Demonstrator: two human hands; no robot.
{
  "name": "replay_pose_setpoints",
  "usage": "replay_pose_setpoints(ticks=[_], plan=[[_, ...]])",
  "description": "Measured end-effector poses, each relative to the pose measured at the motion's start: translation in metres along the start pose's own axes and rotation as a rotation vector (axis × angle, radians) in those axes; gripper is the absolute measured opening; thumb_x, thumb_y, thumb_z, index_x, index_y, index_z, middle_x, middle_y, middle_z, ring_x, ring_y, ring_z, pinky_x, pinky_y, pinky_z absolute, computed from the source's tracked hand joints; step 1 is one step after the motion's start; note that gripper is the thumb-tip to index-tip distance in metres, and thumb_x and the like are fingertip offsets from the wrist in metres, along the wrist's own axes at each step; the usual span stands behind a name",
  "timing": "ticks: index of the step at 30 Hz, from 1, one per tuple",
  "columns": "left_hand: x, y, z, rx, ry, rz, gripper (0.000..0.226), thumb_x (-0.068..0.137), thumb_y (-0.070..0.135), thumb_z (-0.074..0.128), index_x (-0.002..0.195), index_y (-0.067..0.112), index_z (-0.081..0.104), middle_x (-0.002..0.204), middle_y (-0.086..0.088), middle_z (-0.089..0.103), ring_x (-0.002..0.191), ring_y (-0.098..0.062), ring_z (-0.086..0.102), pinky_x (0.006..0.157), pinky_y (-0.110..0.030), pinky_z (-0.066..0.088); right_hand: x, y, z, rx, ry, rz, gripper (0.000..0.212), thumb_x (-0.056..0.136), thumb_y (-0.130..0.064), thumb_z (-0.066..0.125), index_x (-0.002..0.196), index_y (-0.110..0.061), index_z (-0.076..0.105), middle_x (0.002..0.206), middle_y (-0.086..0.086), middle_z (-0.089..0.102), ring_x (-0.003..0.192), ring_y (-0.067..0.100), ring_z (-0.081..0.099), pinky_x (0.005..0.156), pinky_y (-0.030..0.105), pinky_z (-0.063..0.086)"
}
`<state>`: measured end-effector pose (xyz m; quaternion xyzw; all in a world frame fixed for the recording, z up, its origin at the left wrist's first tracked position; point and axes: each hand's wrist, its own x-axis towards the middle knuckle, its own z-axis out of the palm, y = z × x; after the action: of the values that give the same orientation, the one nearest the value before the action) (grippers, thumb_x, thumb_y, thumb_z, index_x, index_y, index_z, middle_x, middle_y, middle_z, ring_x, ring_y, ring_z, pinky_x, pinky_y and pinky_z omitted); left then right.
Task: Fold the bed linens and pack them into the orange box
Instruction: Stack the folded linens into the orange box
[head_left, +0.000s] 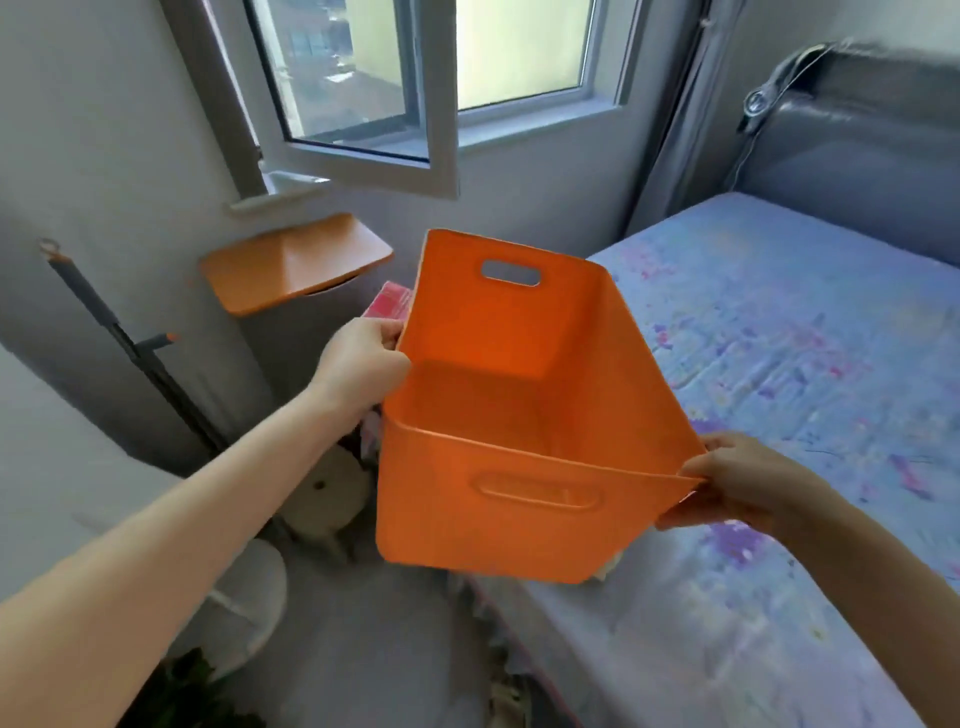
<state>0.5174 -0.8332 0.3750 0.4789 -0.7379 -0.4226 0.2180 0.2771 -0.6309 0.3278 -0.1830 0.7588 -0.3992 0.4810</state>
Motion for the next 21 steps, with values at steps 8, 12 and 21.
replay_pose_setpoints(ticks=[8,12,21], plan=[[0.195,0.021,0.124,-0.064,-0.139,0.021,0.047,0.091,0.007,0.053,0.135,0.026,0.050,0.118,0.005,0.063,0.093,-0.018,0.065,0.076,-0.033,0.056,0.116,-0.015,-0.035,0.246,0.418,-0.062,0.033,0.081,0.018,0.040,0.083,-0.007,0.061,0.076,0.011,0.066,0.065,0.029,0.062,0.045,0.027,0.056],[0.271,0.002,0.173,-0.026,-0.130,-0.055,0.049,0.090,0.004,0.049,0.135,0.025,0.050,0.121,0.000,0.063,0.102,-0.030,0.064,0.086,-0.047,0.054,0.177,-0.019,-0.035,0.289,0.556,-0.069,0.028,0.088,0.011,0.041,0.090,-0.010,0.059,0.077,0.008,0.064,0.065,0.028,0.061,0.051,0.031,0.055],[0.410,-0.019,0.223,-0.094,-0.193,-0.091,0.046,0.095,0.000,0.040,0.131,0.023,0.055,0.122,0.000,0.062,0.105,-0.026,0.061,0.094,-0.048,0.050,0.302,-0.029,-0.007,0.380,0.663,0.071,0.031,0.085,0.011,0.042,0.076,-0.014,0.057,0.071,0.010,0.062,0.062,0.026,0.061,0.057,0.034,0.055]])
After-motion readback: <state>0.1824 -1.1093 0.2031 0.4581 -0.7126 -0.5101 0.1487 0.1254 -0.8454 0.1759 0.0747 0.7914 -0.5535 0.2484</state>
